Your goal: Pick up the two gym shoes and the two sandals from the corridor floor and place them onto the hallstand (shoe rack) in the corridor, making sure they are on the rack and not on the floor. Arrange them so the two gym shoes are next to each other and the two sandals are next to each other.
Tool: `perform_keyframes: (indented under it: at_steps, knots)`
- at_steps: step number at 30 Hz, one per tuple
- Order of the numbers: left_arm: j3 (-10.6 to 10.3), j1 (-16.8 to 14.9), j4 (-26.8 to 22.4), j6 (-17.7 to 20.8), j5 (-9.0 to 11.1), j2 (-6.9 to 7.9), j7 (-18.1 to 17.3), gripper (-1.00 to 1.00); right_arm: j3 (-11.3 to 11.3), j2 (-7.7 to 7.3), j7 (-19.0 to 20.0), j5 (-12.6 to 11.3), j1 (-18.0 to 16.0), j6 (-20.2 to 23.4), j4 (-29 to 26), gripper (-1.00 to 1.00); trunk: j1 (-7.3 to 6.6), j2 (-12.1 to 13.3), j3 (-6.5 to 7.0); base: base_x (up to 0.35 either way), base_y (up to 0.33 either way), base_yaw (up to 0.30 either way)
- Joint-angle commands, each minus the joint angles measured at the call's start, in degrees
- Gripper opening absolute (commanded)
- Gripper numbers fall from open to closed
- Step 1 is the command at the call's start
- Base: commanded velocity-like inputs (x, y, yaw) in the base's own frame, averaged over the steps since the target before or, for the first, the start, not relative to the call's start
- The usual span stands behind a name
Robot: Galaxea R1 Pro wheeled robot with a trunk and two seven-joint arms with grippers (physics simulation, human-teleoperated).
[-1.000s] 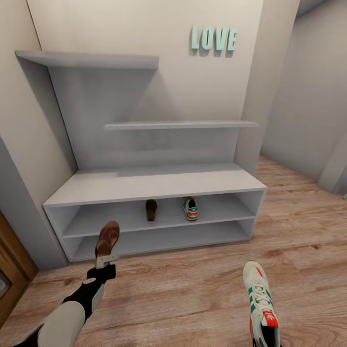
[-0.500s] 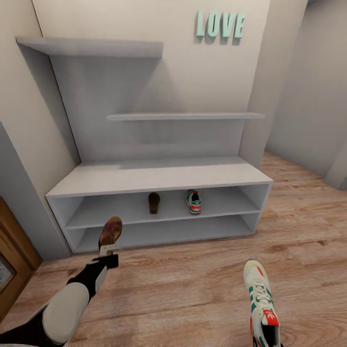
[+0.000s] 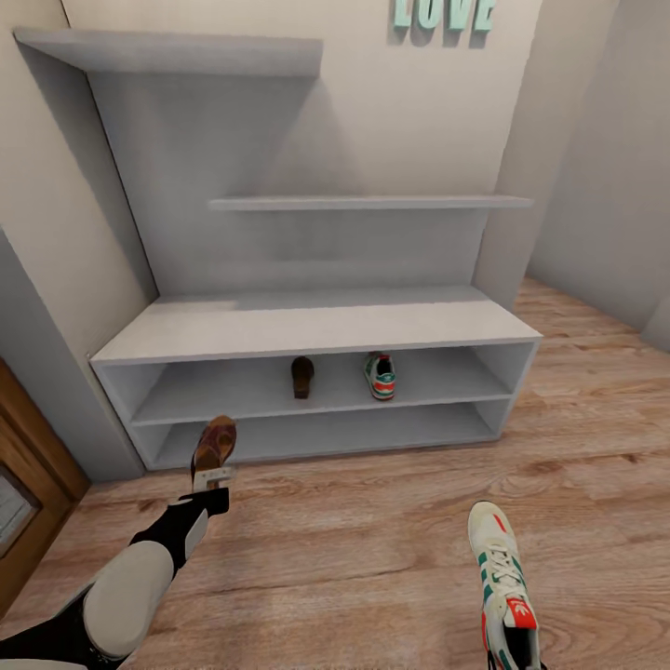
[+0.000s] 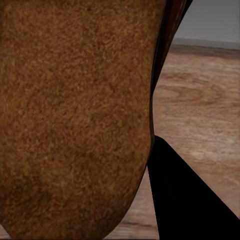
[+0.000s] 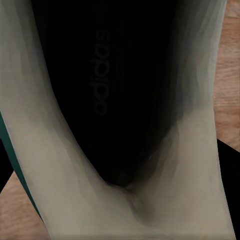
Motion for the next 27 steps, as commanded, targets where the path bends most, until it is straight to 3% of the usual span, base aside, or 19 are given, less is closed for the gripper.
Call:
perform_keyframes:
  at_steps: [1,8,20,27]
  knots:
    - [0.1,0.0,-0.1,0.3,-0.4,-0.04,0.0,-1.0,-0.2,0.01,-0.3,0.6,0.0,-0.2,0.1,-1.0,-0.01,0.0,-0.05,0.0,0.0,0.004]
    - [-0.3,0.3,-0.1,0.0,-0.5,-0.01,0.0,-1.0,-0.3,-0.01,-0.3,0.6,0.0,-0.2,0.1,-1.0,-0.01,0.0,-0.06,0.06,-0.001,0.001]
    - [-1.1,0.4,-0.1,-0.6,-0.4,0.09,-0.1,-1.0,-0.6,-0.01,-0.3,0.4,0.0,-0.2,0.4,-1.0,-0.01,0.0,-0.06,0.282,-0.137,-0.004]
    - [-1.1,0.4,-0.1,-0.7,-0.4,0.19,-0.1,-1.0,-0.6,-0.01,-0.3,0.4,0.0,-0.2,0.4,-1.0,-0.01,0.0,-0.06,0.307,-0.132,-0.144]
